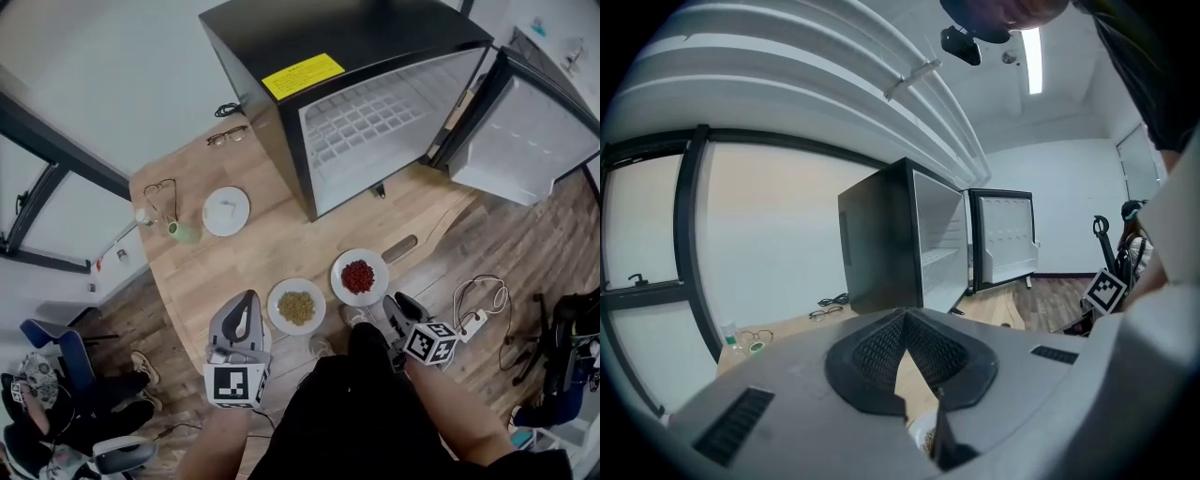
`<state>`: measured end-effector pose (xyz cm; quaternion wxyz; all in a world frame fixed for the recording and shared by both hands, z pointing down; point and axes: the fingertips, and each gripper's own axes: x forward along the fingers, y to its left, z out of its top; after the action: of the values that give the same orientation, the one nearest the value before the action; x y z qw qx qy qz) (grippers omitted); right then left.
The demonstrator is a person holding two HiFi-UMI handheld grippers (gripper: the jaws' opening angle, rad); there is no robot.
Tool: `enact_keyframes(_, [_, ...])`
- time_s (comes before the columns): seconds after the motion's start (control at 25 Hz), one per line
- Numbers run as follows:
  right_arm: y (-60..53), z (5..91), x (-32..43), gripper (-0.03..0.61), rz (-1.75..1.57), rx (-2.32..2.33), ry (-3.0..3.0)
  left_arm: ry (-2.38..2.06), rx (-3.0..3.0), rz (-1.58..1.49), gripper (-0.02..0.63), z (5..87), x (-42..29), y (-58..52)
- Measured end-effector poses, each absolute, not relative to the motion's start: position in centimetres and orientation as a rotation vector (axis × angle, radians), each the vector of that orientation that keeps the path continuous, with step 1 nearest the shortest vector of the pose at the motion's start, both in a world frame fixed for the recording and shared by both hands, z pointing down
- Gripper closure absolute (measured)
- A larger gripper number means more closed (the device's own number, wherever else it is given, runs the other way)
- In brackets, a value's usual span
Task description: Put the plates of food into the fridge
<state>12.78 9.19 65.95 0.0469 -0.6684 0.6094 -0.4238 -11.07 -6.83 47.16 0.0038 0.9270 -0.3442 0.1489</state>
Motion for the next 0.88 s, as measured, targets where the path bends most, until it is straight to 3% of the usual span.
enact_keyframes(0.04, [9.4,66.7,12.8,0.401,-1.332,-2.019,1.825,-1.071,2.905,0.477,0.611,47.4,-10.9,-6.7])
enact_keyframes(0.08, [9.6,67.4,12.8,0.396,-1.364,-2.000,1.793,-1.064,2.905,0.486,0.611,47.5,-10.8,-6.5])
enact_keyframes(0.88, [7.4,73.7,13.1,0.400,-1.605,-1.668,1.472,-1.107,2.855,0.612,0.611,48.9,-11.2,-6.8])
